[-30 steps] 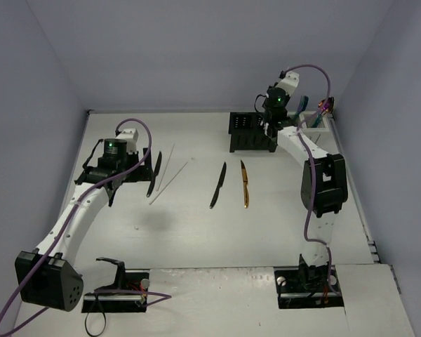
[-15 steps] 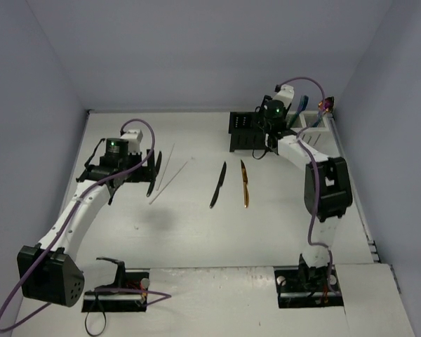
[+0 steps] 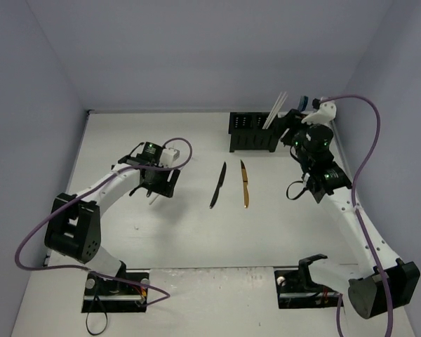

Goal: Sort the eating utensils into containers

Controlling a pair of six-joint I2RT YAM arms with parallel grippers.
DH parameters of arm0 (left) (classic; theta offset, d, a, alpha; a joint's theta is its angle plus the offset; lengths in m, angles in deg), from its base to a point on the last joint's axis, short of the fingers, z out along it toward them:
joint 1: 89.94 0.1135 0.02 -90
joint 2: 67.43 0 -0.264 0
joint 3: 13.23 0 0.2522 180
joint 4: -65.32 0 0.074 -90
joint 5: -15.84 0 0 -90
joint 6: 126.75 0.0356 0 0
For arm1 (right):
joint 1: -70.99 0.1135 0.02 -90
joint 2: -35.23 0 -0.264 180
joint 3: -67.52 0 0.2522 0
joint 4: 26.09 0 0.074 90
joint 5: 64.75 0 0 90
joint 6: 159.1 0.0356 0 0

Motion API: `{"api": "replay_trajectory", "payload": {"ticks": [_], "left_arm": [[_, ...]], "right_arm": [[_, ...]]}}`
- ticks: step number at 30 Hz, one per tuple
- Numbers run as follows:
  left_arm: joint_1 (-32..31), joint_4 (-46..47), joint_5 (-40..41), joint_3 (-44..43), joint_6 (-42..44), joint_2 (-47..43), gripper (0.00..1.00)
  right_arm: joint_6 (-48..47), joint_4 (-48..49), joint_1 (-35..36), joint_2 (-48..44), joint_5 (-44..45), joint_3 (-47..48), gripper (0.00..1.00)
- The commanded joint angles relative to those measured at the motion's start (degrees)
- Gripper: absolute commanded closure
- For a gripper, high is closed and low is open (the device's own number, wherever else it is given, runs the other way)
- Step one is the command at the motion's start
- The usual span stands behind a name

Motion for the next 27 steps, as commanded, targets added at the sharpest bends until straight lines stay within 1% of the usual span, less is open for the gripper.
{"api": "replay_trajectory", "payload": {"ticks": [1, 2, 5, 8, 16, 22, 27], "left_arm": [[0.0, 0.2, -2.2, -5.9, 2.1, 3.9, 0.42], [0.0, 0.2, -2.3, -7.0, 2.3, 4.9, 0.45], [-0.1, 0.1, -2.3, -9.1, 2.5, 8.6, 0.51], [-0.2, 0.0, -1.7, -10.6, 4.4, 11.5, 0.53], [-0.1, -1.0, 0.3, -17.1, 4.6, 18.3, 0.55], [-0.1, -1.2, 2.7, -19.7, 4.8, 21.8, 0.55], [0.0, -3.3, 3.7, -20.5, 4.0, 23.8, 0.55]], "right_arm": [[2.1, -4.9, 0.3, -4.1, -6.7, -4.9, 0.47], [2.7, -5.5, 0.3, -5.1, -7.5, -6.6, 0.46], [3.5, -6.3, 0.3, -7.9, -9.8, -9.8, 0.46], [3.6, -8.0, 0.3, -9.8, -11.1, -11.7, 0.46], [2.2, -12.3, 0.4, -13.7, -12.5, -14.4, 0.45], [1.5, -13.5, 0.3, -15.2, -12.7, -15.8, 0.45], [1.7, -13.5, 0.3, -15.0, -12.8, -16.3, 0.44]]}}
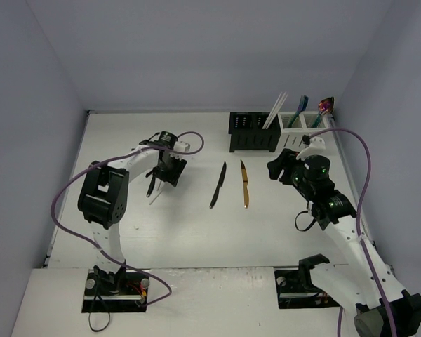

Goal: Sort the eating utensils into containers

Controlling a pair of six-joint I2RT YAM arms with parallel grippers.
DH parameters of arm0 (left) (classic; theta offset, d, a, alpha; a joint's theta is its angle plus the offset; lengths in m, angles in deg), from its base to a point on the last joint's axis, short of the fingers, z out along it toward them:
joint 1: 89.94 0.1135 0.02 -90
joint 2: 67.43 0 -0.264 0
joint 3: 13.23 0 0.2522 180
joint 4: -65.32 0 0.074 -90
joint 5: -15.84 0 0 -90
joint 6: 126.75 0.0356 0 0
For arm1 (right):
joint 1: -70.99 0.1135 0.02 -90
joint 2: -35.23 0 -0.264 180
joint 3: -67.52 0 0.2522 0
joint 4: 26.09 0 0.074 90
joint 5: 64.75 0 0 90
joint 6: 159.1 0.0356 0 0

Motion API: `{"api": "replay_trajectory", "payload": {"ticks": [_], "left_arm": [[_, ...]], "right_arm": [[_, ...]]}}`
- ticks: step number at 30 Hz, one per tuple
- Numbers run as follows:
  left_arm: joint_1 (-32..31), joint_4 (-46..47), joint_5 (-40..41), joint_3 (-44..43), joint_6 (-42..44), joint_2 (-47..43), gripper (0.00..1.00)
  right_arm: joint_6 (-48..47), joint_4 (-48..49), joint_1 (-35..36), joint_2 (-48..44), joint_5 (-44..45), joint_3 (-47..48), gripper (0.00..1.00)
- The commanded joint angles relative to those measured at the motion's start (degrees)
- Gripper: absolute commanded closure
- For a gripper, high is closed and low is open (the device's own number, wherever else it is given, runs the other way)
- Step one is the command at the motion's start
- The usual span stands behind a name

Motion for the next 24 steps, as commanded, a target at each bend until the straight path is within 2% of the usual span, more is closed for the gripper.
{"api": "replay_trajectory", "payload": {"ticks": [1, 7, 12, 13, 18, 24], "left_arm": [[0.0, -3.0, 1.6, -2.8, -0.3, 0.1, 0.55], [-0.7, -4.4, 1.6, -0.8, -3.8, 0.2, 0.7], [-3.9, -4.3, 2.7, 0.7, -4.9, -0.3, 0.96], [-4.7, -4.3, 2.8, 0.5, -5.2, -0.5, 0.98], [-8.3, -3.5, 1.5, -0.3, -7.3, -5.3, 1.0], [-13.8, 2.4, -2.0, 0.5, -12.3, -19.5, 1.0]], "right_arm": [[-0.4, 2.4, 0.3, -0.3, -0.9, -0.1, 0.44], [0.3, 2.4, 0.3, 0.2, -0.9, -0.3, 0.44], [1.1, 2.4, 0.4, 1.0, -2.1, -0.3, 0.44], [1.3, 2.4, 0.4, 1.1, -2.9, -0.2, 0.44], [2.5, 2.4, 1.9, 1.5, -5.4, 0.5, 0.43], [7.5, 6.3, 10.0, 2.0, -5.1, 1.9, 0.38]]}}
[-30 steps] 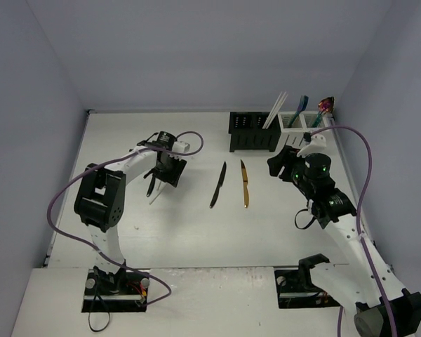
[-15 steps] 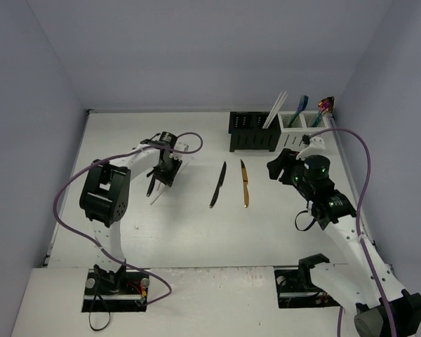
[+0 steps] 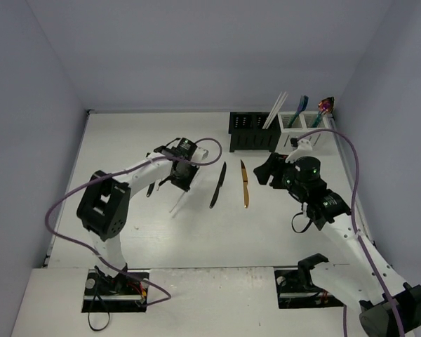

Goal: Sort the eating utensils into containers

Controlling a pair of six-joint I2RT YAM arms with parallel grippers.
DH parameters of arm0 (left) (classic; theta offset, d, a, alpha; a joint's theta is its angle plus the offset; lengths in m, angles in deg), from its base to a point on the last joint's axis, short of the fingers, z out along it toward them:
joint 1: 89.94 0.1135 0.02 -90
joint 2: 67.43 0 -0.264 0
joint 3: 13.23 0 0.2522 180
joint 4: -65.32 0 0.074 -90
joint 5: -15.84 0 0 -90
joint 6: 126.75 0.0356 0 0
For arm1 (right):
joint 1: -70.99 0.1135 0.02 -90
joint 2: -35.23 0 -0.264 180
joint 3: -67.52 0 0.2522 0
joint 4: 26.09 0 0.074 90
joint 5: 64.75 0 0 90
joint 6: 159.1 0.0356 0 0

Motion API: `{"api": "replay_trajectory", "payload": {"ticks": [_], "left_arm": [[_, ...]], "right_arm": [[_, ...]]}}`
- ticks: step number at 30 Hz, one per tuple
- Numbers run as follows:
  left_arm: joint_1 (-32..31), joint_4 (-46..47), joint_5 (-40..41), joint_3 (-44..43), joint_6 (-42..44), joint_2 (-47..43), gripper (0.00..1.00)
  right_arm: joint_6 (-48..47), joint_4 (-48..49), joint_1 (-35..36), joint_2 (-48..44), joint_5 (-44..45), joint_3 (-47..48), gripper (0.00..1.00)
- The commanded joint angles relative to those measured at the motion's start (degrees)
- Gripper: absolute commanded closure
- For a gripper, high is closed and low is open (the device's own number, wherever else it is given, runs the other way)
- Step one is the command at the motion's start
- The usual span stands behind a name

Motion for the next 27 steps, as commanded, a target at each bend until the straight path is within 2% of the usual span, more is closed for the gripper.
{"api": "replay_trajectory", "payload": {"ticks": [1, 5, 10, 27], "left_arm": [[-3.6, 6.4, -4.2, -1.0, -5.2, -15.9, 1.0], [-7.2, 14.0, -5.6, 0.9, -8.4, -22.1, 1.0], [-11.3, 20.4, -5.8, 2.7, -10.9, -28.0, 1.0], [-13.5, 21.8, -5.1, 3.8, -10.9, -34.8, 1.0]], "right_arm": [[4.8, 8.4, 5.5, 0.8, -1.2, 2.4, 0.38], [6.6, 13.9, 9.3, 2.9, -1.1, 3.9, 0.37], [4.9, 16.0, 12.7, 6.2, 1.0, 7.8, 0.38], [3.0, 21.1, 18.0, 15.5, 4.2, 15.5, 0.42]]}}
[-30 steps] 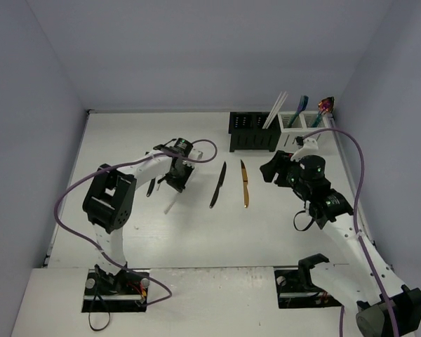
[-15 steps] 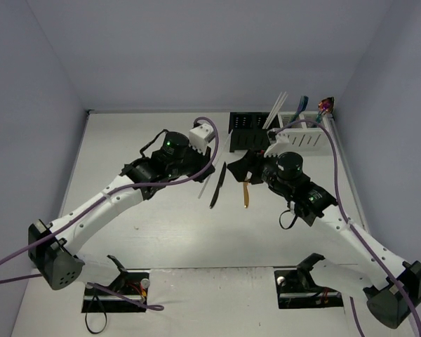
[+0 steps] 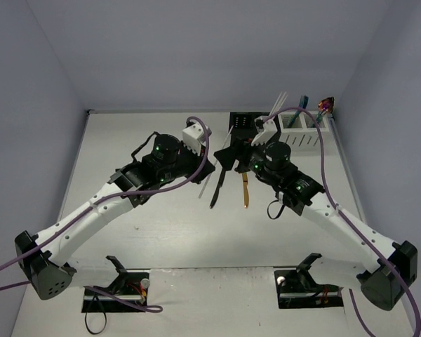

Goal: Sort the eating utensils into containers

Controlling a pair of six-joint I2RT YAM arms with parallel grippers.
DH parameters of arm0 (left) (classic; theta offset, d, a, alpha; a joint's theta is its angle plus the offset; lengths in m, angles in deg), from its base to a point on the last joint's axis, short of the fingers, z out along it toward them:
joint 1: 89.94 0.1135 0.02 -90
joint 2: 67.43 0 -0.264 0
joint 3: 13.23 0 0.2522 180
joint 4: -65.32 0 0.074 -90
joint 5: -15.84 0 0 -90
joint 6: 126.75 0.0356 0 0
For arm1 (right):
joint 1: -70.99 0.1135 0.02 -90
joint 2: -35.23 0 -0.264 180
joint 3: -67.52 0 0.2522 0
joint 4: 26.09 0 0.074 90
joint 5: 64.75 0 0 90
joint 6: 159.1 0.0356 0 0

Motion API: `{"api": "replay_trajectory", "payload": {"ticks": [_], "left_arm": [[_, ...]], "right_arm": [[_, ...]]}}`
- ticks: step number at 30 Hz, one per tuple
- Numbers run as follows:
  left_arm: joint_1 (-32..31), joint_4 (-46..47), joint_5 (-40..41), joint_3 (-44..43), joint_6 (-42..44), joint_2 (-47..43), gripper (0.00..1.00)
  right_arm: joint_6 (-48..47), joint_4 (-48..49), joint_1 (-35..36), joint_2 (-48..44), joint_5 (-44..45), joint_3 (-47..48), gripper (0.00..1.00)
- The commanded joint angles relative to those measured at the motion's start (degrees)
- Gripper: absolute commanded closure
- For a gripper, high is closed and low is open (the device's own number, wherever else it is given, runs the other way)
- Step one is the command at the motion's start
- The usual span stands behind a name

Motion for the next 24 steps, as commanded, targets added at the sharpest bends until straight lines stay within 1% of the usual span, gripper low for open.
{"api": "replay_trajectory", "payload": {"ticks": [1, 3, 4, 10, 11, 12, 13, 14, 15, 16, 19, 21, 24], "left_arm": [[-0.5, 4.6, -0.2, 0.0, -0.3, -2.2, 1.0], [-0.6, 4.5, -0.1, 0.2, -0.2, -2.1, 1.0], [-0.5, 4.5, 0.3, 0.3, -0.1, -2.0, 1.0], [-0.6, 3.7, 3.2, 1.1, 0.5, -0.8, 0.99], [-0.6, 3.4, 4.3, 1.2, 0.5, -0.5, 0.95], [-0.4, 3.0, 5.0, 1.2, 0.3, -0.4, 0.89], [-0.4, 2.6, 6.1, 1.2, 0.2, -0.1, 0.72], [-0.3, 2.3, 7.5, 1.3, 0.1, 0.2, 0.48], [-0.1, 2.2, 8.7, 1.5, 0.1, 0.2, 0.38], [0.2, 2.0, 9.9, 1.7, 0.1, 0.2, 0.31], [2.3, 0.3, 13.1, 1.8, -0.3, 0.0, 0.25], [5.0, -1.7, 13.3, 1.7, -1.0, 0.0, 0.23], [13.8, -5.8, 12.6, 1.4, -1.7, 0.5, 0.23]], "right_arm": [[-1.0, 6.1, 1.4, 2.4, 1.8, 3.7, 0.44], [-1.0, 6.5, 1.6, 3.2, 1.7, 4.1, 0.51], [-1.0, 6.6, 1.7, 3.5, 1.6, 4.2, 0.57], [-2.2, 6.8, 1.8, 4.4, 2.0, 4.9, 0.97], [-2.4, 6.7, 1.8, 4.4, 2.3, 4.9, 0.99], [-3.0, 6.7, 1.8, 4.4, 3.0, 5.0, 1.0], [-3.6, 6.7, 1.7, 4.4, 3.7, 5.2, 1.0], [-4.3, 6.6, 1.6, 4.4, 4.3, 5.4, 1.0], [-5.3, 6.5, 1.2, 4.6, 5.1, 5.8, 1.0], [-6.5, 6.3, 0.8, 4.8, 6.2, 6.3, 1.0], [-9.9, 5.7, -2.1, 6.3, 8.9, 8.6, 1.0], [-11.7, 5.5, -6.6, 8.1, 8.7, 11.1, 1.0], [-14.9, 5.6, -13.2, 11.6, 9.3, 16.3, 1.0]]}}
